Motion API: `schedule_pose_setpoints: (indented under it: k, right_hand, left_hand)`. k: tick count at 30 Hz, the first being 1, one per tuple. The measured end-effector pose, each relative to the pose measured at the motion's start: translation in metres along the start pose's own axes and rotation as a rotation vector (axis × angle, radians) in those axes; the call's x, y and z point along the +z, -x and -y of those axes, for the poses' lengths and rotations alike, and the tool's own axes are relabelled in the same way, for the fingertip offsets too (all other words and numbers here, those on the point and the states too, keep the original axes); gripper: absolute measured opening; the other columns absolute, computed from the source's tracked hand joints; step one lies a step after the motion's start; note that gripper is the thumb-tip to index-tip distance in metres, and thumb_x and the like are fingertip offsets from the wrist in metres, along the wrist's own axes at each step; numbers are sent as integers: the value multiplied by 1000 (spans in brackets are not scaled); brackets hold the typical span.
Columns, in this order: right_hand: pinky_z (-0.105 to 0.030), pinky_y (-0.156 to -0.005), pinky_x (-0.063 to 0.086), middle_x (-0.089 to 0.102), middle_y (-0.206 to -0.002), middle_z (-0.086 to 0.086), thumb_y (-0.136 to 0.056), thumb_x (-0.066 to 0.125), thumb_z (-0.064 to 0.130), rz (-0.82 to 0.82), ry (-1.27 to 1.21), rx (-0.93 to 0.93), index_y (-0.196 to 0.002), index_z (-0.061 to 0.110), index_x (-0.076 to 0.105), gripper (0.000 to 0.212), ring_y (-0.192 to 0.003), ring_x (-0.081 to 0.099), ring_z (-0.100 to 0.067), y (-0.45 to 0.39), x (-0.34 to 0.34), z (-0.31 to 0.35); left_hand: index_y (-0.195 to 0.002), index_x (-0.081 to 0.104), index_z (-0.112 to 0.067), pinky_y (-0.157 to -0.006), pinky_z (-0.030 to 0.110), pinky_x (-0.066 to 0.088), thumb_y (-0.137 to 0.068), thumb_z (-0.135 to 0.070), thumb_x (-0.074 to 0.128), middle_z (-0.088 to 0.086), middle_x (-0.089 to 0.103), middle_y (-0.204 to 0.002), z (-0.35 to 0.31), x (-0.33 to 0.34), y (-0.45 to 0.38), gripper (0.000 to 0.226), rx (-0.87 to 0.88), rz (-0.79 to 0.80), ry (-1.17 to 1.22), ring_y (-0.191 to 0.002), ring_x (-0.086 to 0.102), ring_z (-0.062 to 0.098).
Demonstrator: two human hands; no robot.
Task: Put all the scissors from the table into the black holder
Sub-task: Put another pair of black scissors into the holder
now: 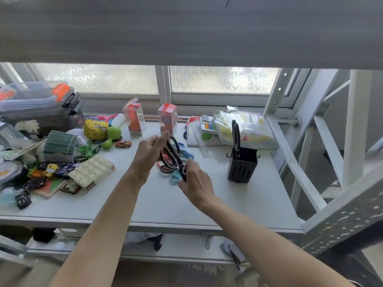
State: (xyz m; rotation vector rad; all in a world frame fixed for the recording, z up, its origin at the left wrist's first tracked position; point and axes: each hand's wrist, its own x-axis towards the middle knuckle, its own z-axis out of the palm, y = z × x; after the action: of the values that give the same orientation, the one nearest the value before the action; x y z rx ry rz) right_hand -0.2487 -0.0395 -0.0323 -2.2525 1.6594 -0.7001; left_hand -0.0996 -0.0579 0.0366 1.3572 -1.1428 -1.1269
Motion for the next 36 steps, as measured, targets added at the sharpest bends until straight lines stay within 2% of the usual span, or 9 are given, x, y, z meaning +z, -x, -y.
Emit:
schedule_pose_setpoints:
  k: [3,6,10,15,18,21,28,32,36]
  right_hand:
    - [-29,-52,28,43,-79,-2,-81,55,2,-158,-106,-23,-99,8,46,21,-56,41,-23,5,-22,-16]
    - [-28,-51,40,52,-74,-2,-82,55,2,-331,-237,14,-97,8,50,16,-55,51,-21,16,-44,-36]
    - [-29,-59,50,58,-78,0,-91,47,14,-508,-374,63,-102,15,50,11,-63,58,-18,26,-74,-69]
    - [-3,-67,36,56,-83,0,-98,49,12,-678,-305,63,-101,8,51,6,-68,48,-7,8,-117,-97]
    - [-16,-73,41,58,-91,-2,-98,53,24,-528,-245,126,-100,12,49,13,-78,54,-12,-16,-121,-115]
    - [-29,-75,44,56,-97,-6,-96,56,23,-334,-112,204,-100,9,51,15,-85,56,-20,-33,-116,-125]
    - [-38,-94,44,56,-125,-14,-96,55,22,-25,85,309,-127,4,51,35,-115,55,-33,-48,-114,-127]
    - [-33,-79,44,61,-118,-15,-94,54,15,107,161,321,-129,2,52,37,-110,59,-33,-50,-115,-124]
    - [-31,-73,44,66,-113,-15,-91,54,4,149,207,293,-111,5,64,22,-102,62,-31,-47,-118,-116]
  left_hand:
    - [-78,61,-16,-70,25,57,-102,-44,47,8,72,-86,-20,22,5,39,81,85,-16,-76,70,17]
    - [-100,62,-7,-66,17,57,-103,-38,47,5,71,-94,-22,50,-2,35,120,93,-176,-80,69,14]
    - [-113,58,-2,-61,18,55,-101,-24,55,19,67,-113,-5,86,-17,25,108,228,-297,-80,66,14]
    - [-146,43,-9,-71,24,55,-95,-15,64,15,52,-139,13,126,-35,55,44,443,-466,-97,63,22]
    - [-156,29,-17,-76,30,57,-93,-12,66,13,42,-149,18,148,-42,74,-8,511,-552,-106,64,26]
    - [-158,22,-22,-82,37,57,-93,-9,65,12,39,-151,22,161,-45,79,-60,562,-570,-97,62,23]
    - [-148,35,-20,-83,40,58,-90,-5,66,10,47,-142,32,165,-44,67,-49,562,-518,-92,62,22]
    - [-145,38,-17,-81,40,58,-89,-2,67,13,47,-139,37,164,-45,65,-36,557,-470,-94,62,25]
    - [-145,39,-17,-83,39,58,-88,0,68,13,47,-138,40,165,-46,65,-38,554,-435,-98,62,25]
